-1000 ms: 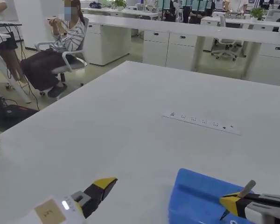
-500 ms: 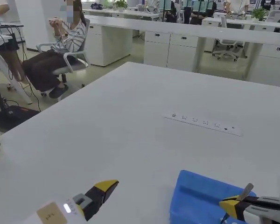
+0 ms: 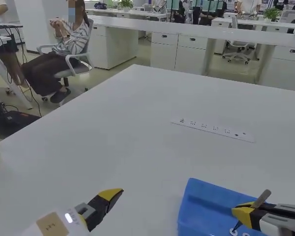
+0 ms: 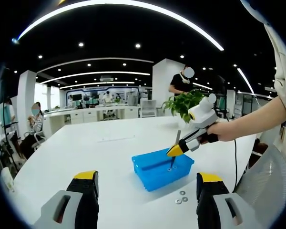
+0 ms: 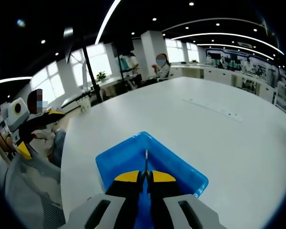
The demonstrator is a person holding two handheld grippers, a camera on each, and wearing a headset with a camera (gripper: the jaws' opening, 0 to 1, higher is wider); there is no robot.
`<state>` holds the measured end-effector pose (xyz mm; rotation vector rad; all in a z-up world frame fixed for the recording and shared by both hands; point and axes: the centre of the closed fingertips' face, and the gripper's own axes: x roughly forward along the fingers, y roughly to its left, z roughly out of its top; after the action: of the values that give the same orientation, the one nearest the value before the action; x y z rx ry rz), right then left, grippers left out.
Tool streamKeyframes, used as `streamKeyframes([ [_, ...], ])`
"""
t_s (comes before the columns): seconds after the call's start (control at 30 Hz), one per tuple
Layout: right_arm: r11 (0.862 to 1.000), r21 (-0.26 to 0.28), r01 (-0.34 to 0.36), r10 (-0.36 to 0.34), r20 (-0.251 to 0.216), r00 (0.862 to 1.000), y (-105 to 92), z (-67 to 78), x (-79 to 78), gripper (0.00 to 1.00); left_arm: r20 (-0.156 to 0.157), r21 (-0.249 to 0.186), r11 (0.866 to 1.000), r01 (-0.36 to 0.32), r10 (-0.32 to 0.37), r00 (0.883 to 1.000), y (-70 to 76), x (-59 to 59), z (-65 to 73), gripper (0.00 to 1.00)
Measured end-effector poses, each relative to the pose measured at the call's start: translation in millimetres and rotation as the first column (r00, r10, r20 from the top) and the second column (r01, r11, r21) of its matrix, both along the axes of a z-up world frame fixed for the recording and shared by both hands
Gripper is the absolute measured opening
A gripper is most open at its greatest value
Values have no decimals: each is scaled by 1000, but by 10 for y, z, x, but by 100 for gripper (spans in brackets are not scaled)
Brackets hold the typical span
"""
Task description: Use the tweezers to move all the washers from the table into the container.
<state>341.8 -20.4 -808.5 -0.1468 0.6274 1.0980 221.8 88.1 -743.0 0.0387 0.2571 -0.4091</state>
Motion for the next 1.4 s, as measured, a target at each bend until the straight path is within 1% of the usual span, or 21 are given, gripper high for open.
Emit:
streamKeyframes([
  [0.3, 999, 32, 1, -1, 12, 1000, 5, 154, -85, 4, -3, 2, 1000, 3, -3, 1000, -2, 1, -4, 86],
  [0.43, 999, 52, -3, 2, 16, 1000, 8, 238, -155, 4, -3, 4, 1000, 3, -3, 1000, 0, -1, -6, 86],
  [0.5, 998, 64, -8, 7, 11, 1000, 18, 273, -200, 4, -5, 6, 1000, 3, -3, 1000, 0, -3, -12, 86],
  [0.57, 997, 71, -17, 16, 9, 1000, 32, 298, -249, 4, -7, 7, 1000, 6, -6, 1000, -5, -5, -15, 85],
  [0.7, 997, 66, -30, 29, 17, 999, 42, 320, -319, 4, -8, 10, 1000, 8, -8, 1000, -8, -7, -17, 85],
  [0.83, 996, 78, -41, 40, 12, 999, 67, 363, -395, 4, -9, 10, 1000, 9, -8, 1000, -6, -6, -18, 85],
  [1.03, 994, 94, -56, 57, -6, 998, 116, 359, -525, 4, -9, 11, 1000, 9, -9, 1000, -5, -6, -19, 85],
  [1.23, 993, 91, -69, 73, -35, 997, 154, 267, -627, 4, -9, 11, 1000, 13, -13, 1000, -9, -10, -20, 85],
  [1.4, 994, 92, -65, 71, -56, 996, 146, 169, -656, 4, -10, 10, 1000, 14, -13, 1000, -11, -15, -21, 84],
])
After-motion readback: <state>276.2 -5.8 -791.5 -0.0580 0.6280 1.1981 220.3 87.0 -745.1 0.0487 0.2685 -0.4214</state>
